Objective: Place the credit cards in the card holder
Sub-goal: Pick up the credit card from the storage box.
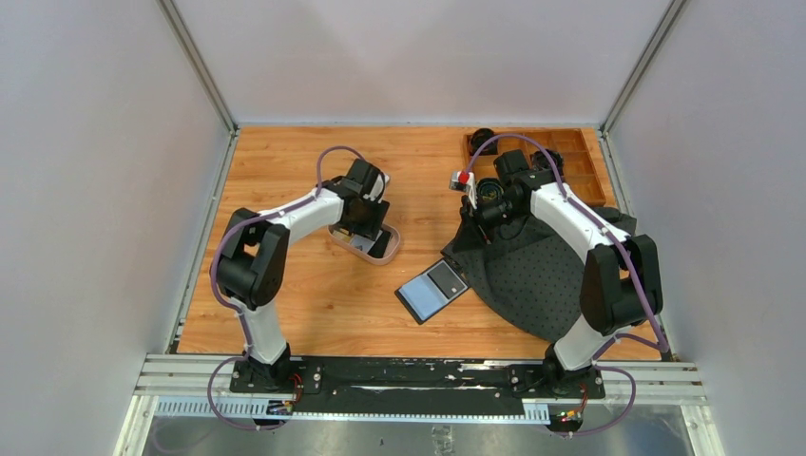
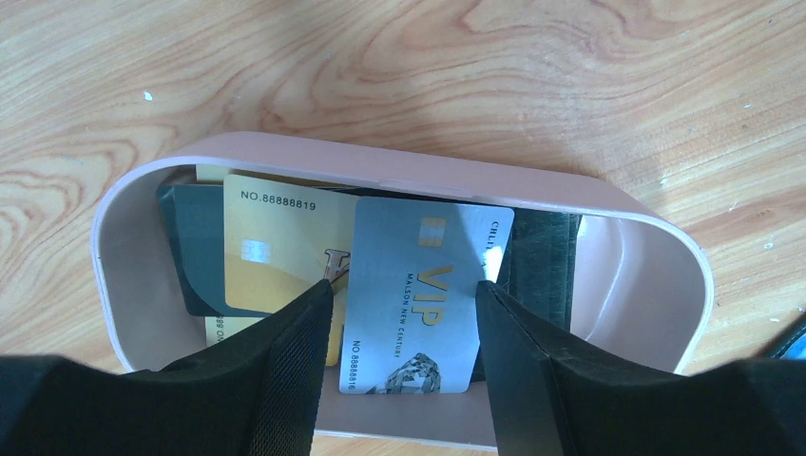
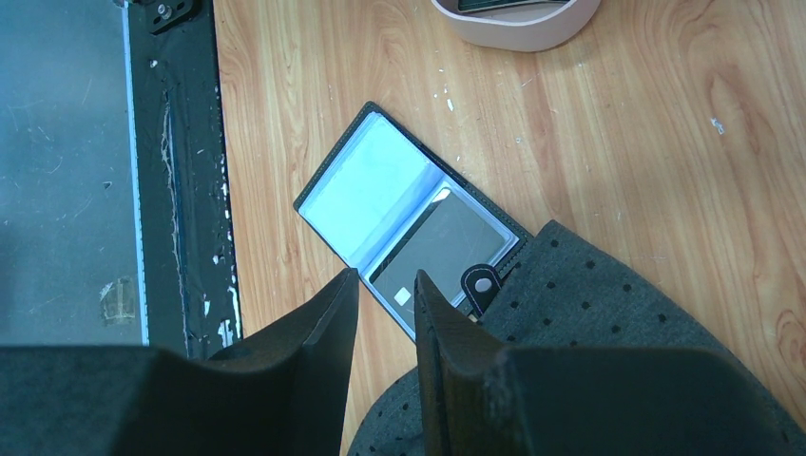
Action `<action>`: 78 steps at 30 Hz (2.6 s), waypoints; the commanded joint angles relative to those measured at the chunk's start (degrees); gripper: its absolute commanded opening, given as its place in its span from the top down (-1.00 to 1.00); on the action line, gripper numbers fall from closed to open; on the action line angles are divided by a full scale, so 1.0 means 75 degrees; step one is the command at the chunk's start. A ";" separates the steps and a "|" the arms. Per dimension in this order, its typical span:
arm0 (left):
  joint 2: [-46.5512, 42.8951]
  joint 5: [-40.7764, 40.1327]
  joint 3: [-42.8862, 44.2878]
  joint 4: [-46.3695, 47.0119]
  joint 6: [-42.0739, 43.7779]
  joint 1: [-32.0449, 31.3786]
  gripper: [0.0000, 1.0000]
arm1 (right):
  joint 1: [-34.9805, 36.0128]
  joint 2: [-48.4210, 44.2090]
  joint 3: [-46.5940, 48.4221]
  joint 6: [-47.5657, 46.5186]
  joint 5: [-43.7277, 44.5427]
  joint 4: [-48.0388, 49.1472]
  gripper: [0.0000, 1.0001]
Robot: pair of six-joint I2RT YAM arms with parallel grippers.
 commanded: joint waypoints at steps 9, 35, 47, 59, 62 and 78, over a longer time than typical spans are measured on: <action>0.0735 0.0145 0.0262 -0.0768 0.0026 -0.0050 0.03 | -0.0074 -0.0281 -0.0054 -0.0021 -0.0211 -0.0223 0.36; -0.0442 0.2272 -0.0348 -0.0020 -0.0460 0.0327 0.05 | -0.0062 -0.0658 -0.0130 -0.0068 -0.0248 -0.0214 0.35; -0.1090 0.3359 -0.1009 0.1085 -0.0783 0.1063 -0.30 | 0.0048 -0.0526 -0.0154 -0.0024 -0.0503 -0.0217 0.36; -0.0412 0.4228 -0.0872 0.1065 -0.0728 0.1239 -0.15 | 0.0090 -0.0452 -0.0143 -0.0033 -0.0482 -0.0212 0.36; -0.0222 0.3970 -0.0774 0.0940 -0.0693 0.1239 -0.15 | 0.0100 -0.0443 -0.0142 -0.0033 -0.0489 -0.0218 0.36; -0.0166 0.4690 -0.0931 0.1210 -0.1008 0.1239 -0.02 | 0.0098 -0.0519 -0.0155 -0.0045 -0.0460 -0.0213 0.36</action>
